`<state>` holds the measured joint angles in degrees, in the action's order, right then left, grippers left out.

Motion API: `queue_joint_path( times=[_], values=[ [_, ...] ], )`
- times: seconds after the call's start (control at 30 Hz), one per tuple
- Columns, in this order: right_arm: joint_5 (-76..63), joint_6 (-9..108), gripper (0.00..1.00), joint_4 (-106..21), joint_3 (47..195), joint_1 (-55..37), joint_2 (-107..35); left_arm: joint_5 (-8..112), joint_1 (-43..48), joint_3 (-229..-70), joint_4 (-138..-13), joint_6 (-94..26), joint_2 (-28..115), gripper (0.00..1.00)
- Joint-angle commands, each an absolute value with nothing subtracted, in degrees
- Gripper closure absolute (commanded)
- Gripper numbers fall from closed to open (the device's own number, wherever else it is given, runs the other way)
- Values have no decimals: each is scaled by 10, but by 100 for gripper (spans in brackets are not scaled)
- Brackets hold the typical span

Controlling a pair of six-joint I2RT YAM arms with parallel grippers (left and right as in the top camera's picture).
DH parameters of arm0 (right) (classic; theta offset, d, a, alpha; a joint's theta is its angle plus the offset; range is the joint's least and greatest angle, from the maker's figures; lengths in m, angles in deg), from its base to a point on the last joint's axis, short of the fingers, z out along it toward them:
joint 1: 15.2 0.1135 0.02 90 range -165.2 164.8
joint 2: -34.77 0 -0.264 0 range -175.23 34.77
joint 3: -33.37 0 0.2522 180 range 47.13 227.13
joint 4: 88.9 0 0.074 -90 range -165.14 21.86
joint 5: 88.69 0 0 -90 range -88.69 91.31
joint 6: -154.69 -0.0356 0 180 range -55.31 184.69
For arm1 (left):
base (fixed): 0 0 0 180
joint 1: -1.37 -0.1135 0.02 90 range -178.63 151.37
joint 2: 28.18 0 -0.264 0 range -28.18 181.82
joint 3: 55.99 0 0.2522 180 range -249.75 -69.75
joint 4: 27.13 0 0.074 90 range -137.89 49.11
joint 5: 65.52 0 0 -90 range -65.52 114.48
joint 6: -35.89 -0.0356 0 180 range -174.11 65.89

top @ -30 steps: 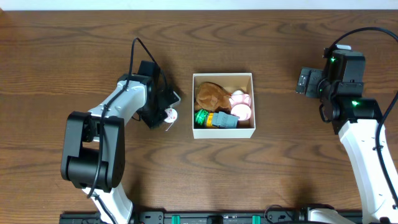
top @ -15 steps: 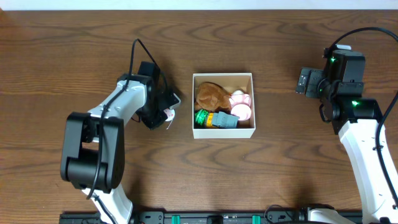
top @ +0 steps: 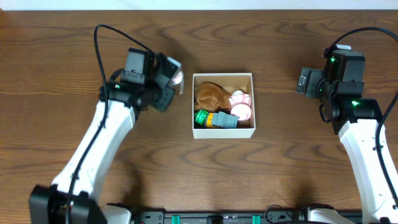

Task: Pack container
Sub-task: 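Carry the rattle drum with the left gripper into the box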

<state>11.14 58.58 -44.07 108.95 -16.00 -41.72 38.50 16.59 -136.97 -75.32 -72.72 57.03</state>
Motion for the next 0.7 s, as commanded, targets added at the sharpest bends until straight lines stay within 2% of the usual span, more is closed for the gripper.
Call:
queue_joint_path(
  times=[0.0,0.27,0.47,0.67],
  values=[
    [111,579,1,-440,1093,-160,-420,455,210,-1375,-736,-604,555,94],
    [111,579,1,-440,1093,-160,-420,459,322,-1375,-716,-632,579,94],
    [111,579,1,-440,1093,-160,-420,459,372,-1375,-713,-764,599,94],
    [111,579,1,-440,1093,-160,-420,443,381,-1375,-718,-937,624,94]
  ],
)
